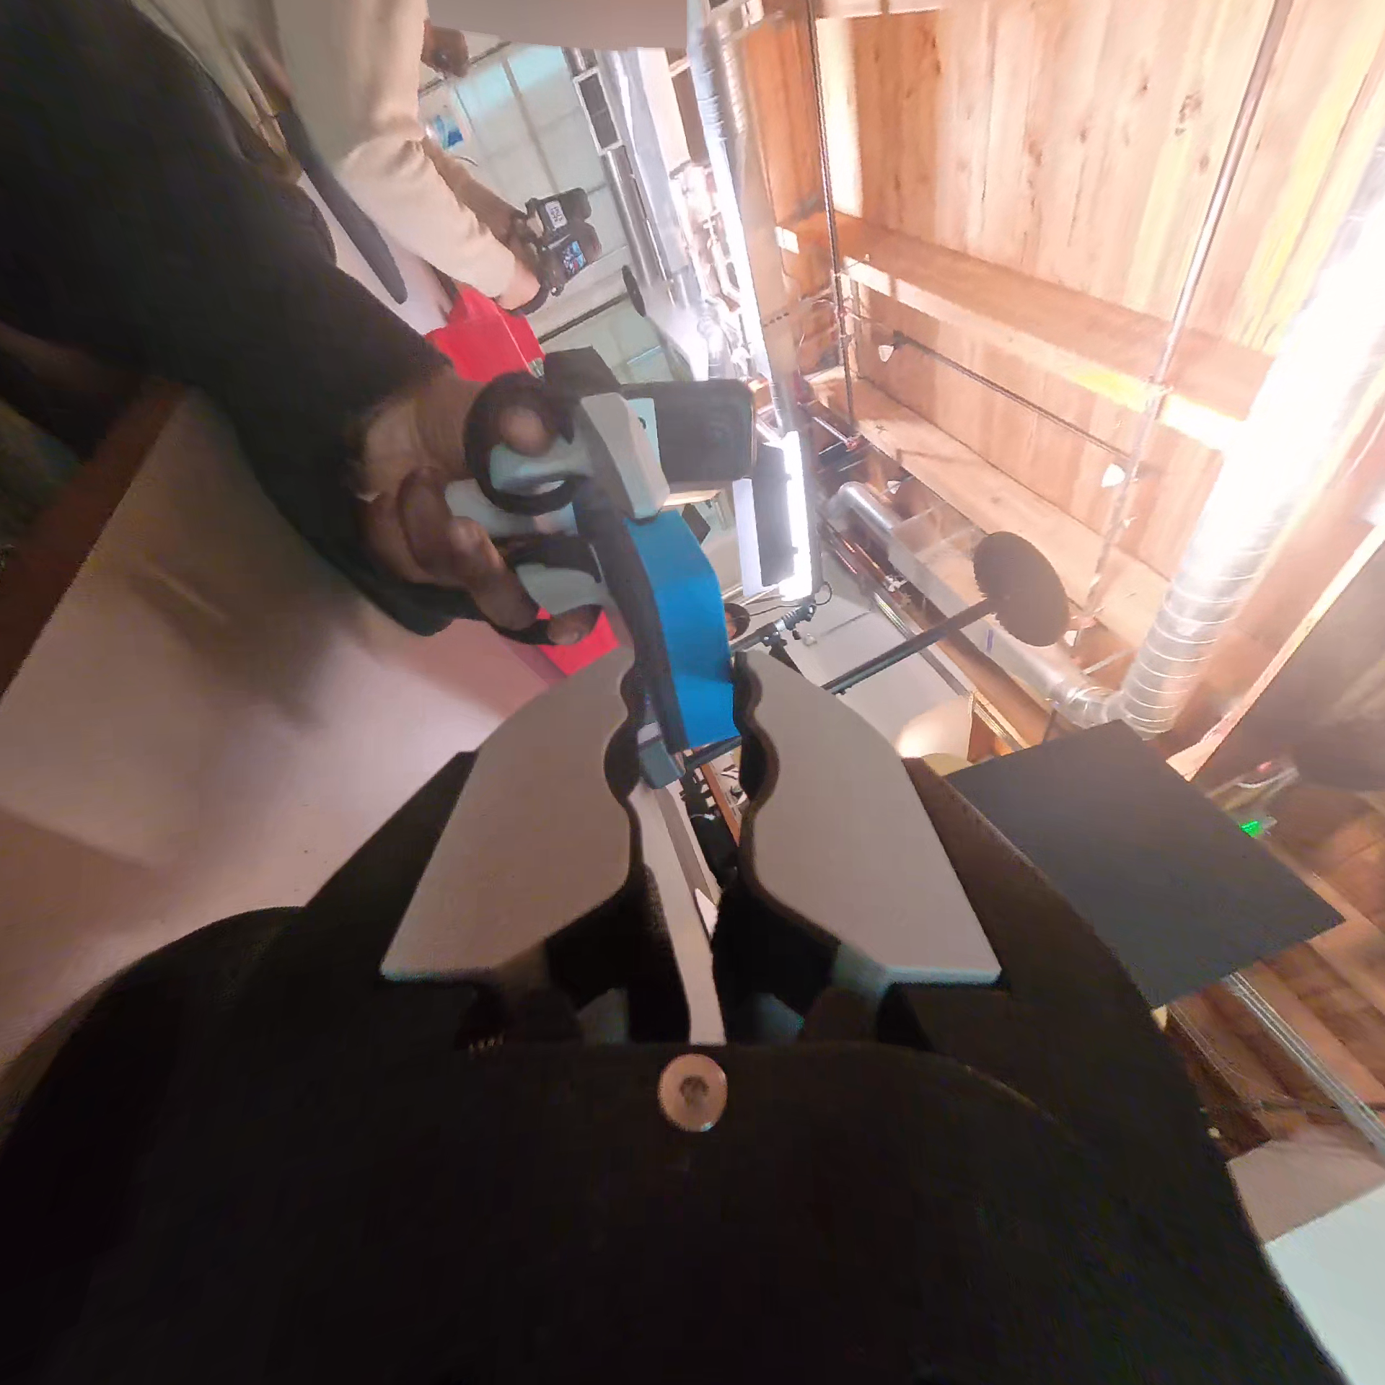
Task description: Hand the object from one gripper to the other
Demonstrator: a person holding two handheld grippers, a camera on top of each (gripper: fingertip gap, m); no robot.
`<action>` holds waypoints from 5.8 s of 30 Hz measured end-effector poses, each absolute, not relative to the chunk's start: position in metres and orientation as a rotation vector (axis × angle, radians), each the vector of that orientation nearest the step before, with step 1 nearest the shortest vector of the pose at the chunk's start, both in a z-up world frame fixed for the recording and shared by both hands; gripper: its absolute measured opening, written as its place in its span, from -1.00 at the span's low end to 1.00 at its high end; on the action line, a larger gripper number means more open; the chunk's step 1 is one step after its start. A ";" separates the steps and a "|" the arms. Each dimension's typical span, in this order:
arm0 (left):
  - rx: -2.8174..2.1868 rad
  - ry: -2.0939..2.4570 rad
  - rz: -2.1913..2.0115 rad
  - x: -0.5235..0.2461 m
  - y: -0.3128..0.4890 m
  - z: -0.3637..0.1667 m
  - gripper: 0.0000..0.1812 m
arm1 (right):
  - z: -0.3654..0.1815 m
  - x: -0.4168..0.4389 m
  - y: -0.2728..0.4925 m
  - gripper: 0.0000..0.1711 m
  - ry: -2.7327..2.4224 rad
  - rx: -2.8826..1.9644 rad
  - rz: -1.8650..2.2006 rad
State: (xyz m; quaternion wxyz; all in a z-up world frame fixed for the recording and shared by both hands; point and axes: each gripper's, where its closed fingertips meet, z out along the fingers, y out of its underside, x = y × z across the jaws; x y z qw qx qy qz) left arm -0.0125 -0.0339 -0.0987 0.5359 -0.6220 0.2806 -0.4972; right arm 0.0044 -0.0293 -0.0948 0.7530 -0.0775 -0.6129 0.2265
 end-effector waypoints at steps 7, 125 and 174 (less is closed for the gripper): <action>-1.208 0.777 -0.814 -0.013 -0.037 -0.078 -0.31 | -0.090 0.009 -0.026 -0.76 -1.369 -0.361 0.829; -1.084 0.927 -0.450 -0.001 -0.038 -0.084 -0.19 | -0.082 0.014 -0.026 -0.38 -1.357 -0.513 1.234; -1.196 0.883 -0.571 -0.011 -0.035 -0.087 -0.59 | -0.087 0.011 -0.030 -0.77 -1.413 -0.562 1.227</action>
